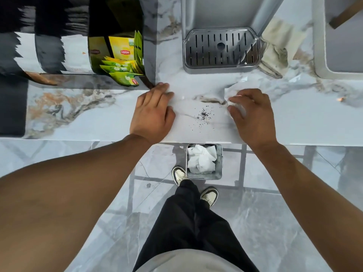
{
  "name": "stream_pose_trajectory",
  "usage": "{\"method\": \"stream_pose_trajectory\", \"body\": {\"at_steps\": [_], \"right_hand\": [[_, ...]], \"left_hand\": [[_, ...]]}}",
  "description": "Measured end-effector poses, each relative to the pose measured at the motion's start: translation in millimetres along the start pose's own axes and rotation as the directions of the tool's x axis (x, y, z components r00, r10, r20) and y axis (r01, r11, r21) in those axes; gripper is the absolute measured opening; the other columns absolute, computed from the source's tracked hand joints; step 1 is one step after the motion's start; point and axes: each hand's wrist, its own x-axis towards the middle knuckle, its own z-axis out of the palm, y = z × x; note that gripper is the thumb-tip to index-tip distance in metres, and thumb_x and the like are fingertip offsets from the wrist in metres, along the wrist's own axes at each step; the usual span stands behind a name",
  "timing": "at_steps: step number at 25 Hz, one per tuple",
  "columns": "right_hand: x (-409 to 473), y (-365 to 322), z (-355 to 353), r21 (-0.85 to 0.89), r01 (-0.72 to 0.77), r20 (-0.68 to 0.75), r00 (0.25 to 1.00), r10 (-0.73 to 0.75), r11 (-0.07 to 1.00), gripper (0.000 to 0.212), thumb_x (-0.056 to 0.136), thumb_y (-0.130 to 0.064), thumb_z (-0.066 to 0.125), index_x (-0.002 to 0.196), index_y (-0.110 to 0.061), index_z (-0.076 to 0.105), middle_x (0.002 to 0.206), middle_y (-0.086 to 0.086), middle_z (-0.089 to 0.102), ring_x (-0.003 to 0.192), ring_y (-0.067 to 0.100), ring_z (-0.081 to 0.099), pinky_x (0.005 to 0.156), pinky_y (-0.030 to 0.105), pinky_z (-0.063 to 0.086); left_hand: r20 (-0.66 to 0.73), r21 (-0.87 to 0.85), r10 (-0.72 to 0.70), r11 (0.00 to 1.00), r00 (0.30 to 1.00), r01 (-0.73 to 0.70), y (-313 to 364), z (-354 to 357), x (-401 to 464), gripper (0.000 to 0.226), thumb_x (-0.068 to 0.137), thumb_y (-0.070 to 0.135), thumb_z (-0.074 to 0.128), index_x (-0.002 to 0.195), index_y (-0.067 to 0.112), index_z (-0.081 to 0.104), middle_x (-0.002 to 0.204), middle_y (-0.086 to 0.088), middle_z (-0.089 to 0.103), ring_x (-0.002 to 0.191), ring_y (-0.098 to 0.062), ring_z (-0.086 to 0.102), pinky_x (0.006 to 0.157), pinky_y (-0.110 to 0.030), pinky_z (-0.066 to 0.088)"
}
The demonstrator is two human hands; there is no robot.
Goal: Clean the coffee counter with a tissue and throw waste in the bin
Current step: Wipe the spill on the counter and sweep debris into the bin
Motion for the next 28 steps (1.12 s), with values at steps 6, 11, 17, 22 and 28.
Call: {"method": "stream_pose_trajectory", "body": {"at_steps": [6, 11, 17, 22, 28], "right_hand": [[35, -4, 0, 0.133, -0.122, -0.055, 0.990, 0.131, 0.984, 0.022, 0.084, -0.015, 0.064, 0.104, -0.016, 0.073, 0.103, 0.009, 0.067, 0.087, 0.022, 0.065, 0.086, 0.026, 0.049], [35, -31, 17, 0.189, 0.039, 0.112, 0.992, -0.061, 0.981, 0.016, 0.088, -0.012, 0.067, 0.102, -0.011, 0.075, 0.101, 0.008, 0.066, 0.082, 0.017, 0.063, 0.084, 0.024, 0.048], [50, -18, 1, 0.193, 0.086, 0.099, 0.989, -0.106, 0.977, 0.016, 0.089, -0.005, 0.064, 0.101, -0.007, 0.074, 0.102, 0.011, 0.066, 0.092, 0.022, 0.063, 0.087, 0.017, 0.042], [42, -28, 18, 0.154, 0.253, 0.183, 0.943, -0.279, 0.955, 0.023, 0.091, 0.003, 0.059, 0.109, -0.003, 0.072, 0.108, 0.016, 0.062, 0.100, 0.035, 0.058, 0.096, 0.032, 0.045], [22, -23, 7, 0.296, 0.404, 0.361, 0.791, -0.493, 0.865, 0.019, 0.087, 0.008, 0.064, 0.099, -0.003, 0.075, 0.100, 0.012, 0.067, 0.091, 0.031, 0.059, 0.085, 0.038, 0.049]], "left_hand": [[-0.014, 0.004, 0.007, 1.000, 1.000, -0.007, 0, 1, -1, 0.037, 0.092, 0.020, 0.048, 0.126, 0.009, 0.056, 0.146, -0.010, 0.050, 0.140, -0.026, 0.040, 0.108, -0.042, 0.032], [-0.036, 0.007, 0.024, 1.000, 0.999, -0.024, 0, 1, 0, 0.036, 0.093, 0.018, 0.045, 0.125, 0.009, 0.057, 0.144, -0.010, 0.051, 0.138, -0.027, 0.042, 0.106, -0.043, 0.034], [-0.018, 0.029, 0.055, 0.998, 0.998, -0.055, -1, -2, 0, 0.037, 0.092, 0.014, 0.043, 0.125, 0.006, 0.057, 0.143, -0.013, 0.051, 0.137, -0.030, 0.043, 0.103, -0.045, 0.036], [-0.004, 0.033, 0.047, 0.998, 0.999, -0.046, 0, -3, 0, 0.036, 0.093, 0.013, 0.042, 0.125, 0.006, 0.058, 0.143, -0.013, 0.052, 0.137, -0.031, 0.044, 0.103, -0.046, 0.037], [0.012, 0.045, 0.039, 0.998, 0.999, -0.039, 2, -4, 0, 0.038, 0.092, 0.014, 0.042, 0.125, 0.006, 0.057, 0.145, -0.013, 0.051, 0.138, -0.031, 0.043, 0.104, -0.045, 0.036]]}}
